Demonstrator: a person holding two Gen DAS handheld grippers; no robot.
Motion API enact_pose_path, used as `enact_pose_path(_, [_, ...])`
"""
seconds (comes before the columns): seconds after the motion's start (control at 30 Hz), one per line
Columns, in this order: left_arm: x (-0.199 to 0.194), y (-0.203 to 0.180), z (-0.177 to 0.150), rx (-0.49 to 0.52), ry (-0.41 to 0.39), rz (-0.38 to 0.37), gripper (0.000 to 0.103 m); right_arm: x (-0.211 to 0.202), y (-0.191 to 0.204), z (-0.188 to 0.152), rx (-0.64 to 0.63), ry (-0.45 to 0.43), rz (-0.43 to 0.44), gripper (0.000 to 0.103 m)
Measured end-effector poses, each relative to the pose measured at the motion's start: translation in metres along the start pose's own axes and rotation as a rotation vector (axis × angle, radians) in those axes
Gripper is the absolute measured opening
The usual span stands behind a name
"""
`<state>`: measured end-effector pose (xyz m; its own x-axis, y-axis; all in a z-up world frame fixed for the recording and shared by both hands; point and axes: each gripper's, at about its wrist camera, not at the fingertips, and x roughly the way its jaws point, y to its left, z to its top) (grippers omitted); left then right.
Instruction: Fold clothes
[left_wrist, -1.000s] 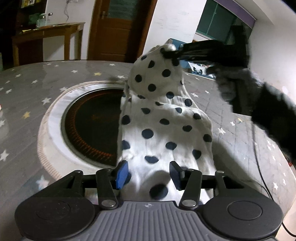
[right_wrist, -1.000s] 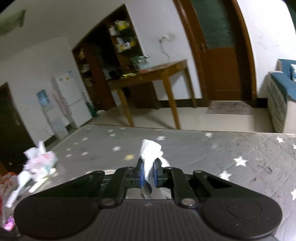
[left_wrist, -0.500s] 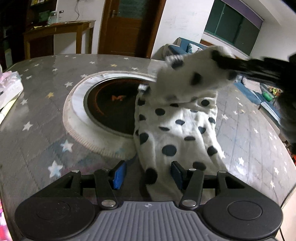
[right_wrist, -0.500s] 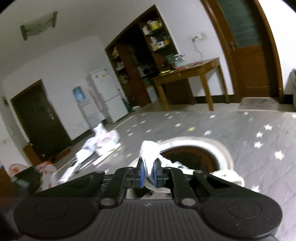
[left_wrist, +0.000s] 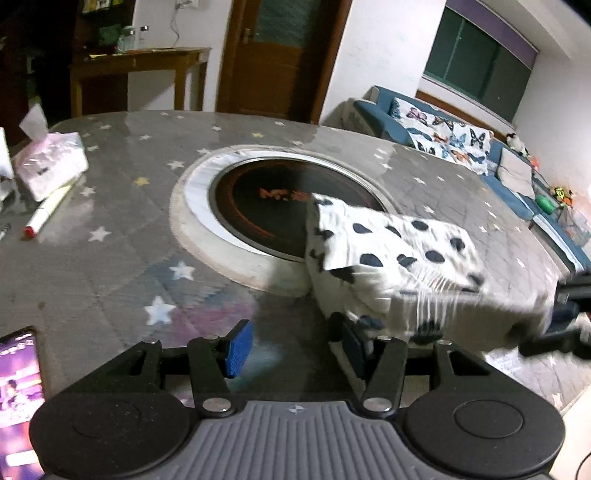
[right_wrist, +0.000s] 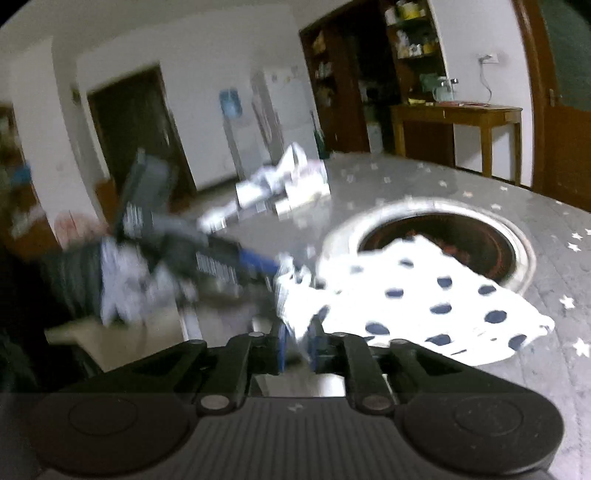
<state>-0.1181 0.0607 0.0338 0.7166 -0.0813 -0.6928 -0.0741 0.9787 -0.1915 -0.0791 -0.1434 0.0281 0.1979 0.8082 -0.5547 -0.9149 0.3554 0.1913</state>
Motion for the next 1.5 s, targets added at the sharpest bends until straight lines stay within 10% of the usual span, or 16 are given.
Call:
enact_pose_path(0.57, [-0.027, -0.013, 0.033, 0.03, -0.14, -0.048, 0.057, 0.014, -0.039, 0.011, 0.204, -0.021, -0.067, 0.055])
enact_pose_path(1.0, [-0.027, -0.023, 0.046, 0.044, -0.171, -0.071, 0.06, 0.013, 0.0, 0.014, 0.133, -0.021, 0.247, 0.059])
enact_pose_path(1.3, [-0.023, -0.031, 0.033, 0.083, -0.127, -0.11, 0.06, -0.007, 0.0, -0.003, 0.122, 0.064, 0.011, 0.056])
enact_pose_path(1.5, [-0.018, -0.033, 0.012, 0.106, -0.064, -0.13, 0.058, -0.002, -0.004, -0.011, 0.199, 0.106, 0.012, 0.053])
